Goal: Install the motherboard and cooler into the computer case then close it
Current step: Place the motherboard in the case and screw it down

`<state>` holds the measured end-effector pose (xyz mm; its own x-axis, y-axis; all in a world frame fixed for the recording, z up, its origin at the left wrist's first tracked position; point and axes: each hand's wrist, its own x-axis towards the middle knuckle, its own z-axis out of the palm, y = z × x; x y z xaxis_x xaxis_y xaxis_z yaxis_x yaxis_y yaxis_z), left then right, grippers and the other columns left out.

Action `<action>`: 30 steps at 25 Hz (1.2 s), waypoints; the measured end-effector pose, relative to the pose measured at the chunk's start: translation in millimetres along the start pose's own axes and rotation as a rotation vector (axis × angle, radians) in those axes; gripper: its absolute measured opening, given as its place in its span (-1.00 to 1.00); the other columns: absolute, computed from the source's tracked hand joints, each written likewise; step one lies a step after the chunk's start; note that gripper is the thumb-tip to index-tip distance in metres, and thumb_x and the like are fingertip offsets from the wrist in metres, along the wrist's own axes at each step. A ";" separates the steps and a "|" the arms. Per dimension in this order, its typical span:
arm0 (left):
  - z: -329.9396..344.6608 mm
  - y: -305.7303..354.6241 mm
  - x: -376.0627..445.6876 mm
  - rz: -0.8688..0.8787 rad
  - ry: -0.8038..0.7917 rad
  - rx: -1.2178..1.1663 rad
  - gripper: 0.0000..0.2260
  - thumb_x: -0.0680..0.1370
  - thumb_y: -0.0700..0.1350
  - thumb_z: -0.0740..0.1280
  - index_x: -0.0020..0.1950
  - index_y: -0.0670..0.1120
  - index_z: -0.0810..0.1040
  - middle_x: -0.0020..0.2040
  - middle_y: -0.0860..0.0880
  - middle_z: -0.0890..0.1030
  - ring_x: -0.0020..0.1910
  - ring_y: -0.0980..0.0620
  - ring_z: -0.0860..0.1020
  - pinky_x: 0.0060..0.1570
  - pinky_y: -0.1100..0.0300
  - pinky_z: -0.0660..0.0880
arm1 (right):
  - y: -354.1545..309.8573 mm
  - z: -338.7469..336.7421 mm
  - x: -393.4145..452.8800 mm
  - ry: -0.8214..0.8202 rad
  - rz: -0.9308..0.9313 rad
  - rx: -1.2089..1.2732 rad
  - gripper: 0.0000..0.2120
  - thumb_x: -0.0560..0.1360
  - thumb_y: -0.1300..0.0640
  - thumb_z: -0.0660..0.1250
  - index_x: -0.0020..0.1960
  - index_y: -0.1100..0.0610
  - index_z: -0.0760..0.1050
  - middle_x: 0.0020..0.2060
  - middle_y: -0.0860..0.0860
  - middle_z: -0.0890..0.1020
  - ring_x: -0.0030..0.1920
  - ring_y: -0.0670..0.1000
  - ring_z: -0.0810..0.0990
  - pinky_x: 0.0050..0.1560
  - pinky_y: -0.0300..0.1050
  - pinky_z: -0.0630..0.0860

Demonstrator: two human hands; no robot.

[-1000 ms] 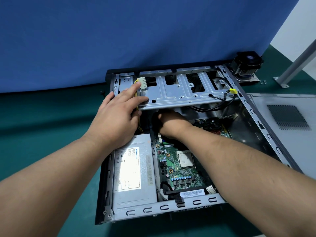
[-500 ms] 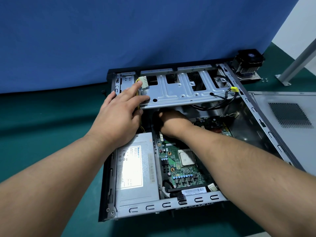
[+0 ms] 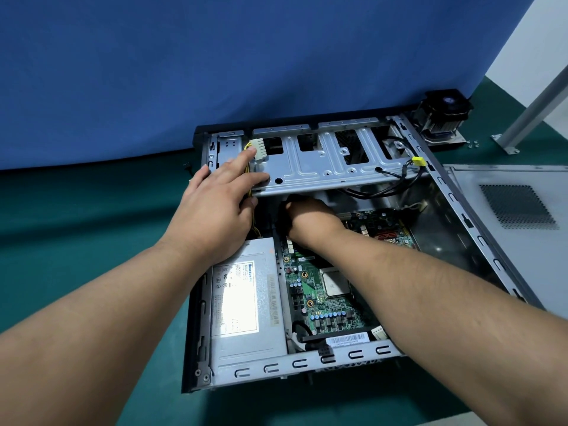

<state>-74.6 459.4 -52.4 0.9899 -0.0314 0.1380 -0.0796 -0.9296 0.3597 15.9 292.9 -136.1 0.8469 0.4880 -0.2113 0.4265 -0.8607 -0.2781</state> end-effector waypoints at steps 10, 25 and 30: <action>-2.6 2.1 -2.5 -0.005 -0.016 0.007 -0.58 0.64 -0.11 0.25 0.49 0.17 0.44 0.65 0.24 0.08 0.61 0.15 0.15 0.61 0.04 -0.11 | 18.8 -71.8 -65.5 -0.205 -0.138 0.059 -0.64 0.59 -0.11 0.35 0.35 -0.02 0.55 0.23 -0.02 0.65 0.23 0.05 0.58 0.26 -0.05 0.50; -7.4 4.1 -2.8 -0.025 -0.086 0.082 -0.52 0.64 -0.11 0.24 0.55 0.19 0.34 0.67 0.21 0.01 0.64 0.10 0.05 0.61 0.06 -0.16 | 203.3 -78.3 -138.7 -0.116 0.779 0.174 -0.73 0.62 0.20 0.26 0.29 0.23 0.53 0.26 0.25 0.58 0.22 0.21 0.58 0.19 -0.04 0.49; -5.3 1.2 -1.5 -0.019 -0.077 0.093 -0.50 0.62 -0.13 0.26 0.55 0.17 0.35 0.67 0.18 0.04 0.64 0.07 0.07 0.61 0.05 -0.15 | 205.5 -64.1 -140.7 -0.042 0.832 0.186 -0.80 0.58 0.21 0.28 0.18 0.21 0.53 0.18 0.24 0.60 0.12 0.22 0.59 -0.03 -0.12 0.42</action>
<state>-76.8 460.3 -47.3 0.9975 -0.0380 0.0596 -0.0529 -0.9603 0.2740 4.7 38.1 -103.5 0.8471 -0.2843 -0.4489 -0.3914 -0.9053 -0.1653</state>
